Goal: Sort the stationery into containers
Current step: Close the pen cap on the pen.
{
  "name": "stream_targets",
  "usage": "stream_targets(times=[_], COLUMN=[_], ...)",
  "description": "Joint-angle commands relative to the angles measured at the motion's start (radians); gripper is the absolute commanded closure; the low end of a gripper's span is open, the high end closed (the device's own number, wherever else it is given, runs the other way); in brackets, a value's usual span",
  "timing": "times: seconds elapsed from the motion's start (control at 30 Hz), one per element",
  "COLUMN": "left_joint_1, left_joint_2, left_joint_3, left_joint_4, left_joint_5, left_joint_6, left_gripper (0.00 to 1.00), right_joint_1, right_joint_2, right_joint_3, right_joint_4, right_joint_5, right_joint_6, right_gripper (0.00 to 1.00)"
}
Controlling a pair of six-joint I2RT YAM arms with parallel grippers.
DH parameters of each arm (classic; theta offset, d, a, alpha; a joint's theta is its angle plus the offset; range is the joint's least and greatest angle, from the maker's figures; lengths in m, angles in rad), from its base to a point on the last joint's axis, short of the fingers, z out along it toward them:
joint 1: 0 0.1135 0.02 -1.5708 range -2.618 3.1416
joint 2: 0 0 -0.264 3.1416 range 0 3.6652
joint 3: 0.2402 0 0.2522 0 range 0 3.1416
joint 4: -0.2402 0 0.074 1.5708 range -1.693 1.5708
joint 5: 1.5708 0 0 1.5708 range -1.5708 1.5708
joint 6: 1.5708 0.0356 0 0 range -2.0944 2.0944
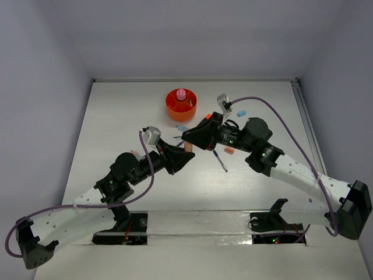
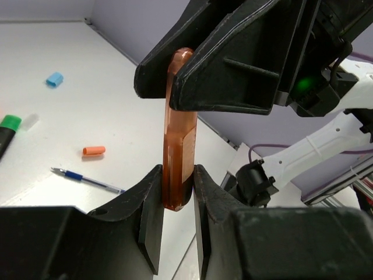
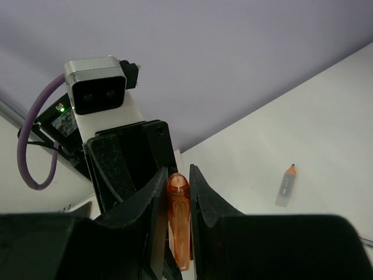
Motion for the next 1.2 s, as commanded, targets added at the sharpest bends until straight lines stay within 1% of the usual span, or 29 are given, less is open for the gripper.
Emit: stream_targets(times=[0.0, 0.37, 0.43, 0.57, 0.7, 0.83, 0.93, 0.97, 1.03, 1.17], left_joint_1=[0.009, 0.009, 0.009, 0.018, 0.039, 0.085, 0.145, 0.183, 0.223, 0.297], left_joint_2=[-0.034, -0.07, -0.064, -0.045, -0.024, 0.012, 0.059, 0.07, 0.094, 0.096], left_joint_3=[0.145, 0.169, 0.194, 0.241, 0.273, 0.321, 0.324, 0.324, 0.329, 0.353], left_joint_4=[0.293, 0.366, 0.359, 0.311, 0.294, 0.262, 0.294, 0.308, 0.334, 0.313], left_joint_5=[-0.036, 0.031, 0.03, 0.007, 0.014, 0.034, 0.123, 0.147, 0.209, 0.255], left_joint_6=[-0.028, -0.039, -0.022, 0.013, 0.024, 0.036, -0.011, -0.028, -0.073, -0.093], left_gripper=[1.0, 1.0, 1.0, 1.0, 1.0, 1.0, 1.0, 1.0, 1.0, 1.0], right_joint_1=[0.037, 0.037, 0.037, 0.046, 0.092, 0.132, 0.199, 0.228, 0.229, 0.229], right_joint_2=[0.047, 0.028, 0.036, 0.021, -0.013, 0.025, 0.12, 0.146, 0.189, 0.167], right_joint_3=[-0.078, -0.239, -0.276, -0.34, -0.411, -0.51, -0.546, -0.546, -0.565, -0.602], right_joint_4=[-0.179, -0.04, 0.011, 0.051, 0.017, 0.068, 0.13, 0.132, 0.182, 0.184], right_joint_5=[-0.181, -0.233, -0.243, -0.25, -0.189, -0.171, -0.119, -0.102, -0.077, -0.02], right_joint_6=[-0.018, 0.057, 0.076, 0.086, 0.065, 0.126, 0.157, 0.159, 0.18, 0.206], right_gripper=[1.0, 1.0, 1.0, 1.0, 1.0, 1.0, 1.0, 1.0, 1.0, 1.0])
